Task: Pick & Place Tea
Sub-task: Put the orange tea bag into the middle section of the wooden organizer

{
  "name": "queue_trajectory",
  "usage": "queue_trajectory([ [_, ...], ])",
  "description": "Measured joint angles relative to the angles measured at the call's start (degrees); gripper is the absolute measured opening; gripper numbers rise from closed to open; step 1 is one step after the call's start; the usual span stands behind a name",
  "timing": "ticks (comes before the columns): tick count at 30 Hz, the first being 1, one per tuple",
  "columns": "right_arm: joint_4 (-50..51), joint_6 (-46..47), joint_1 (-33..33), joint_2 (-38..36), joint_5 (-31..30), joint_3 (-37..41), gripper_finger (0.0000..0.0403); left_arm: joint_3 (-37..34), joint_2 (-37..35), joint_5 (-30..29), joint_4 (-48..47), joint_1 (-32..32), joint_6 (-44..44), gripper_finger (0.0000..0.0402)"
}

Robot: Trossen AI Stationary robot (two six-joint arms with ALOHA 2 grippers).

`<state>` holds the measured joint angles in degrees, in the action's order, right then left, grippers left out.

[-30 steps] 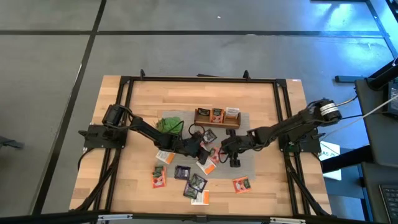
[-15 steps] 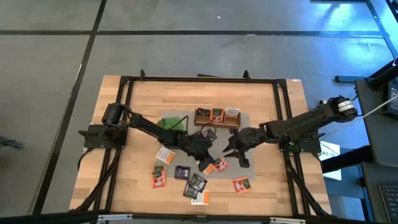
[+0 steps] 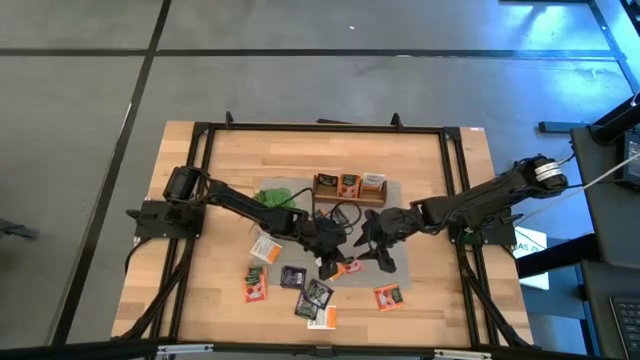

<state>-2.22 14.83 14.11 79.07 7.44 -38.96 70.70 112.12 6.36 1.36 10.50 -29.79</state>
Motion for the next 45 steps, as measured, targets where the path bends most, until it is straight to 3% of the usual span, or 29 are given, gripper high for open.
queue_trajectory([
  [14,-1.26,3.22,0.00,4.18,0.15,0.00,0.0189,0.00,0.00,-1.31,0.58,-0.11,0.08,0.0003],
  [27,-0.91,3.19,0.00,4.18,0.22,0.00,0.0011,0.00,0.00,-1.28,0.59,-0.11,-0.08,0.0003],
  [37,0.01,4.44,0.02,4.15,0.15,0.00,0.0005,0.00,0.00,-1.30,0.58,-0.14,-1.15,0.0017],
  [45,3.96,3.01,-0.22,2.05,-3.39,0.00,0.0003,-0.02,-2.82,-2.53,-2.85,-0.95,0.16,0.0093],
])
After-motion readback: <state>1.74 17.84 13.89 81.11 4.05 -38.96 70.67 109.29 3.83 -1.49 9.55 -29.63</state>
